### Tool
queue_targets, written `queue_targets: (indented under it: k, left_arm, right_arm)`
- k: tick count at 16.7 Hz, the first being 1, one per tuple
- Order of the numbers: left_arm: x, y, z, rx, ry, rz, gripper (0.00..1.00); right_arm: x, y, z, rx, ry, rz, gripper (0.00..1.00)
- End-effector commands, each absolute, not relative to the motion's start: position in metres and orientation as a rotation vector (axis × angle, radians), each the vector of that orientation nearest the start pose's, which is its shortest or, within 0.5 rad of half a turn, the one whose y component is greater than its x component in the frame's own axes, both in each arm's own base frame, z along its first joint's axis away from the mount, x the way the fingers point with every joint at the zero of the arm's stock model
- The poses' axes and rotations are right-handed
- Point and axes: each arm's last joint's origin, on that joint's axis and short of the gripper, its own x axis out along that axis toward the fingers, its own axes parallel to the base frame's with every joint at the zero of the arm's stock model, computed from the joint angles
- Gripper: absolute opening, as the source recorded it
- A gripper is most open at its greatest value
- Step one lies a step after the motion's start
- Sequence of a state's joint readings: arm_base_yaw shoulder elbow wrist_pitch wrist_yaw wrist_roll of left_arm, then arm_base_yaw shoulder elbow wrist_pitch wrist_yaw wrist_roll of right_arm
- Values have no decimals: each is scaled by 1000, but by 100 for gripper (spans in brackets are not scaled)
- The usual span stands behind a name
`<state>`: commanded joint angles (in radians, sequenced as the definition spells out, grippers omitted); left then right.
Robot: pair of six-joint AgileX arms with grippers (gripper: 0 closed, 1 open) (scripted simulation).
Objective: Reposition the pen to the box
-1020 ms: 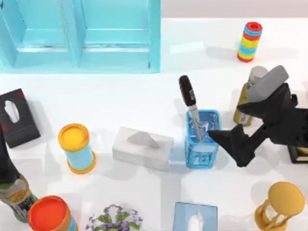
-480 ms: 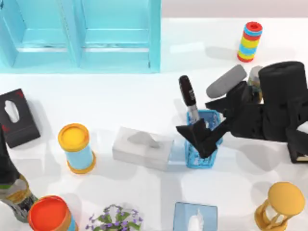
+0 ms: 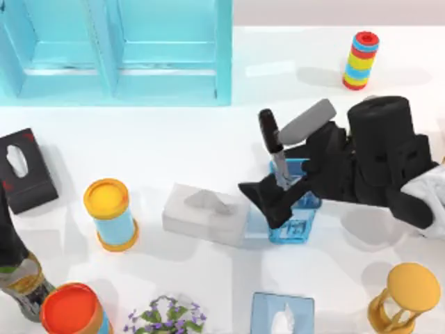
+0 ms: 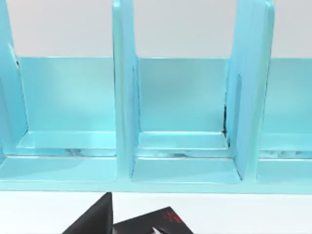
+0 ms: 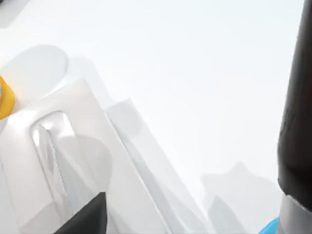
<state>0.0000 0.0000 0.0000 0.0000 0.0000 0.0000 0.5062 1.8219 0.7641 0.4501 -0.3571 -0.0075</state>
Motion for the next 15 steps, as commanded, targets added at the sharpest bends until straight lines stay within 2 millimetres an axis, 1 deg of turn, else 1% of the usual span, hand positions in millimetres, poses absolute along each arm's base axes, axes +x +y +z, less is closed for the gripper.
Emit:
queue_targets:
  k: [1,14,15]
  left_arm:
    - [106,-1,160,0,0,0,100]
    - [106,-1,160,0,0,0,100]
    - [106,-1,160,0,0,0,100]
  right_arm:
    - [294,177,116,-65,622,853,100]
    - [294,177,116,-65,622,853,2]
    - [294,177,116,-65,622,853,0]
